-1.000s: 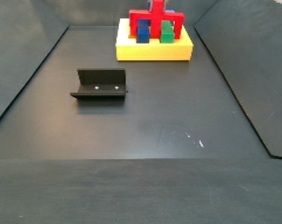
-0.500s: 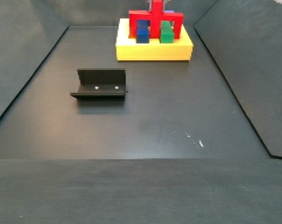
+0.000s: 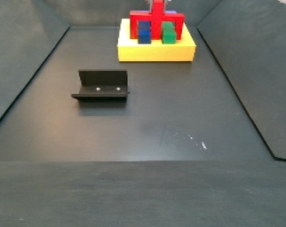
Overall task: Pick up the red object. Move up. Move to above the board. Insert the red object.
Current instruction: Insert the red object.
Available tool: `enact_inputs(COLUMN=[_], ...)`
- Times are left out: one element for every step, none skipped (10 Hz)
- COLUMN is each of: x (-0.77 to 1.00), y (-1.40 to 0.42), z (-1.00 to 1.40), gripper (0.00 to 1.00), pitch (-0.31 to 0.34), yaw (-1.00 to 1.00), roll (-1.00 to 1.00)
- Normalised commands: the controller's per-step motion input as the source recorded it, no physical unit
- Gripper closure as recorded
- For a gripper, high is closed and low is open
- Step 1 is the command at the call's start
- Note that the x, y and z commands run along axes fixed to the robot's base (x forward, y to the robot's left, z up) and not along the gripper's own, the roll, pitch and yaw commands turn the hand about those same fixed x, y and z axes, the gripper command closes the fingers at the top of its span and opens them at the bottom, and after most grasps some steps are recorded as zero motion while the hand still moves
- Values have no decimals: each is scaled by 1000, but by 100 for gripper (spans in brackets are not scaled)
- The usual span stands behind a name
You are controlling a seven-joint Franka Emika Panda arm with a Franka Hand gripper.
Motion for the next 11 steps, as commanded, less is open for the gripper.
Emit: enact_inputs(x=[0, 0, -17, 0, 0, 0, 0, 0, 0, 0, 0], y=[0, 0, 0, 0, 0, -40, 0, -6, -34, -140, -171], z=[-257, -226, -194, -209, -234, -223, -240, -269, -271, -166, -11], gripper=[100, 100, 100, 100, 100, 100, 100, 100, 100, 100, 100], pitch=[0, 0, 0, 0, 0, 0, 0, 0, 3, 16, 34], yaw=[31, 0, 0, -17, -29, -34, -37, -26, -37, 0, 0], roll=[47, 0, 0, 0, 0, 0, -4, -39, -43, 0, 0])
